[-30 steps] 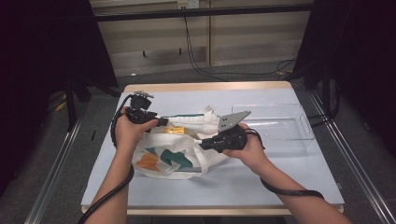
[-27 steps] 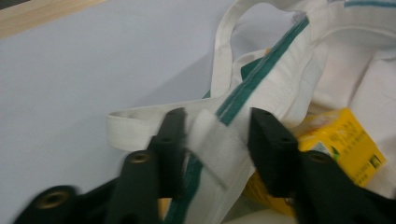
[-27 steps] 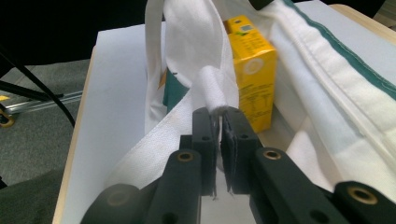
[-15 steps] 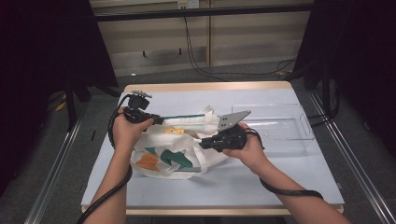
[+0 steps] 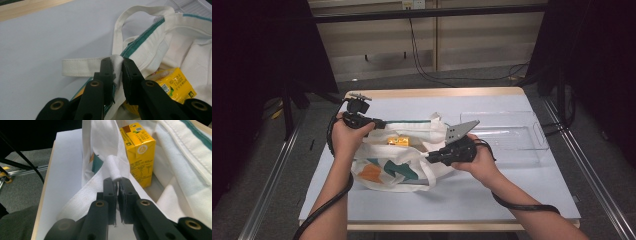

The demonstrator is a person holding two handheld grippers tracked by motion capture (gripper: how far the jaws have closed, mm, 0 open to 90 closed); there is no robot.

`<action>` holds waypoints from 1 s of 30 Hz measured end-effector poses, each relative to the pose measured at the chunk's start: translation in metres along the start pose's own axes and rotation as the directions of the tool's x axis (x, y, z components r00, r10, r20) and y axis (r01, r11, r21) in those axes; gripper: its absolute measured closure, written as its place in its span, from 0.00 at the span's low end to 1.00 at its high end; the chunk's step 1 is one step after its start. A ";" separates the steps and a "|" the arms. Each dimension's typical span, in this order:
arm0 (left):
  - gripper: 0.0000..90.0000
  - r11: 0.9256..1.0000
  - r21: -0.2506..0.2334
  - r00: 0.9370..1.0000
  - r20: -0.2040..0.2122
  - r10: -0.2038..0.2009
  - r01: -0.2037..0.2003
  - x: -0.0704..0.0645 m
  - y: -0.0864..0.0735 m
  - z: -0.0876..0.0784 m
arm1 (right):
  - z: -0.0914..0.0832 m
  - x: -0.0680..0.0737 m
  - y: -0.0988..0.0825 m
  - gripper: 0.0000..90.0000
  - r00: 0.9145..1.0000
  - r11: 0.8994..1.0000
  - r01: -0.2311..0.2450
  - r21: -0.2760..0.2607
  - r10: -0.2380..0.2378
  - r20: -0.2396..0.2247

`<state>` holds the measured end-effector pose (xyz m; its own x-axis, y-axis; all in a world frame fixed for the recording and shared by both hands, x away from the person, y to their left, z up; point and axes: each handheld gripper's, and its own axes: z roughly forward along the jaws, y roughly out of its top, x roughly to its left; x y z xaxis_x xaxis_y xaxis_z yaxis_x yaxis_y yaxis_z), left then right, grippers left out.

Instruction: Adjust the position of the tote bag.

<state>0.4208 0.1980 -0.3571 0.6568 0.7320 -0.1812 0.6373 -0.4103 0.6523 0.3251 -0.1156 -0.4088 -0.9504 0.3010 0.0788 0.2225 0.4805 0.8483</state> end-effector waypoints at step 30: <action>0.89 1.000 -0.018 0.999 -0.033 -0.025 0.024 0.015 0.007 0.016 | 0.010 0.007 -0.030 0.94 0.999 0.999 -0.041 0.003 0.041 -0.028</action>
<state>0.4415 0.1972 -0.3664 0.6268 0.7598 -0.1727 0.6457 -0.3824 0.6609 0.3139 -0.1198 -0.4386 -0.9462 0.2970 0.1284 0.2620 0.4701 0.8428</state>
